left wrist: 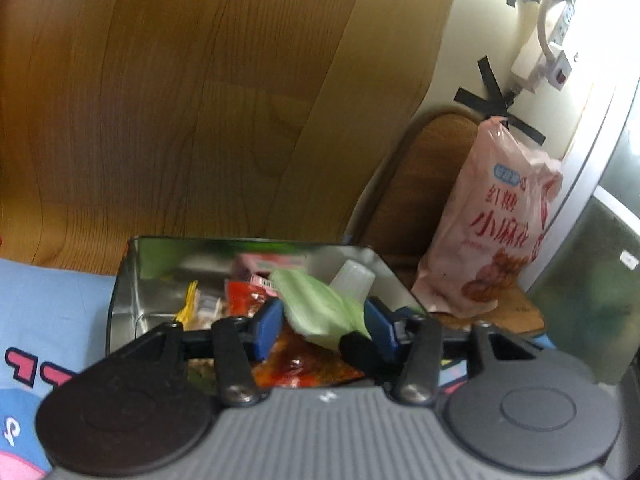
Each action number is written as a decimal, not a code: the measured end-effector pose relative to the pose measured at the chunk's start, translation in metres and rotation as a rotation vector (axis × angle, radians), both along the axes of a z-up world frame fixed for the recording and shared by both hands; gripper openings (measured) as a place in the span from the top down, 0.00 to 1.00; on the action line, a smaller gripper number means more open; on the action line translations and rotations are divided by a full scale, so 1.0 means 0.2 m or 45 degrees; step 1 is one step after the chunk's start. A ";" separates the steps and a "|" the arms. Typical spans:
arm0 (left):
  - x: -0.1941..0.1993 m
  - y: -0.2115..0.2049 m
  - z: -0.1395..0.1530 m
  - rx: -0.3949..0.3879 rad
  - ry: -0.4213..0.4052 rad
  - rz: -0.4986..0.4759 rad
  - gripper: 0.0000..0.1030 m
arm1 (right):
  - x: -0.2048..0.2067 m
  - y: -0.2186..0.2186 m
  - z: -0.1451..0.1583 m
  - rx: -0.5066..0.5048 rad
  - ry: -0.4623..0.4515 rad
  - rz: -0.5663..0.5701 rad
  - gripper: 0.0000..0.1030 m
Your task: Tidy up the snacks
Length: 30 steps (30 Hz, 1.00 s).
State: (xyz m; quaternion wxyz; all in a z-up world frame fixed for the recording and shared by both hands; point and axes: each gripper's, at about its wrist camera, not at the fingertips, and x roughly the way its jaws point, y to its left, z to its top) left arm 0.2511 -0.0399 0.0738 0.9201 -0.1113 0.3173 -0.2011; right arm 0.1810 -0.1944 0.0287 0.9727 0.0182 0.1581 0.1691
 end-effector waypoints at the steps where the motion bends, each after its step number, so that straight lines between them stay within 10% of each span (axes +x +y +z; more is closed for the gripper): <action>1: -0.03 0.01 0.01 0.000 -0.012 -0.004 0.44 | -0.03 -0.01 0.00 0.015 -0.018 -0.003 0.48; 8: -0.32 0.36 0.08 -0.070 -0.081 0.074 0.41 | -0.29 -0.08 0.02 0.150 -0.023 0.086 0.48; 15: -0.49 0.73 -0.20 -0.216 0.219 0.246 0.40 | -0.29 0.18 -0.12 0.091 0.278 0.389 0.48; 19: -0.45 0.71 -0.32 -0.289 0.337 0.243 0.45 | -0.16 0.30 -0.17 0.154 0.448 0.403 0.53; 21: -0.45 0.66 -0.32 -0.250 0.300 0.256 0.47 | -0.16 0.31 -0.19 0.190 0.479 0.363 0.70; 30: -0.69 0.45 -0.31 -0.104 0.238 0.096 0.47 | -0.48 0.11 -0.20 0.261 0.493 0.311 0.78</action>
